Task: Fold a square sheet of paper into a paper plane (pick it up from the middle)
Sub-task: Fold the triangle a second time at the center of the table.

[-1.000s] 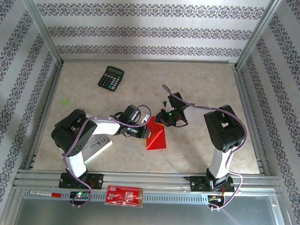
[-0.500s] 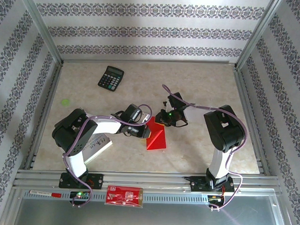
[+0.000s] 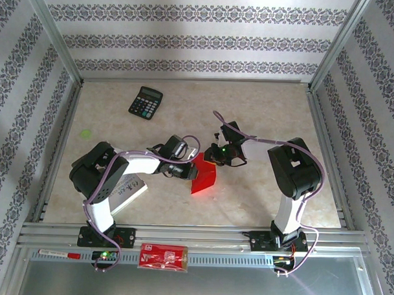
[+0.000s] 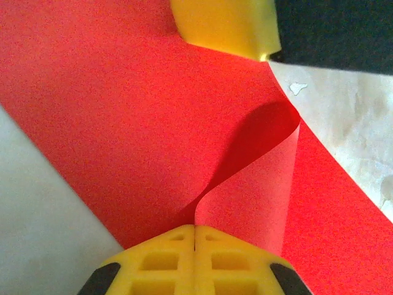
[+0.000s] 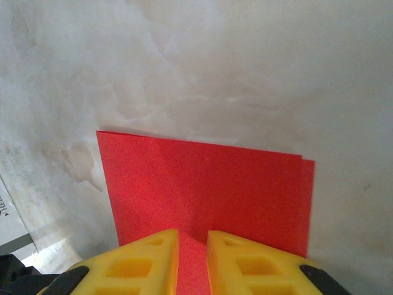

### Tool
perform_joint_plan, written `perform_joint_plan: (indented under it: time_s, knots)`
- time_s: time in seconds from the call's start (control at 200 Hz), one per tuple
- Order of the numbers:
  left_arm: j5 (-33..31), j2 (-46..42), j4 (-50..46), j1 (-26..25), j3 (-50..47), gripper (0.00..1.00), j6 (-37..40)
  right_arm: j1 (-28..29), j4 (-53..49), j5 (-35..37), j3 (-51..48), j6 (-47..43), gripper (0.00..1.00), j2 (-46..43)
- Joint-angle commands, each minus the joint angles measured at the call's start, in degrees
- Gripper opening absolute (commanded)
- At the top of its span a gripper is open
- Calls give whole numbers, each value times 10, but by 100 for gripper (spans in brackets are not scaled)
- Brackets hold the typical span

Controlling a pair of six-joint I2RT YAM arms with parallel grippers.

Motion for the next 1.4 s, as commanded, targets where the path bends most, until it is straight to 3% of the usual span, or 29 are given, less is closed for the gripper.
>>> perform_joint_plan:
  time_s: [0.0,0.694,1.394]
  knots:
    - [-3,13,-13,-1,14,0,6,2,-26,20,-20,-5,23,16]
    - [16,-17,-1,-3,-19,0,-14,2,-26,20,-17,-4,23,21]
    - [-6,-3,-16,-8,-25,0,-15,3,-25,20,-16,-1,23,22]
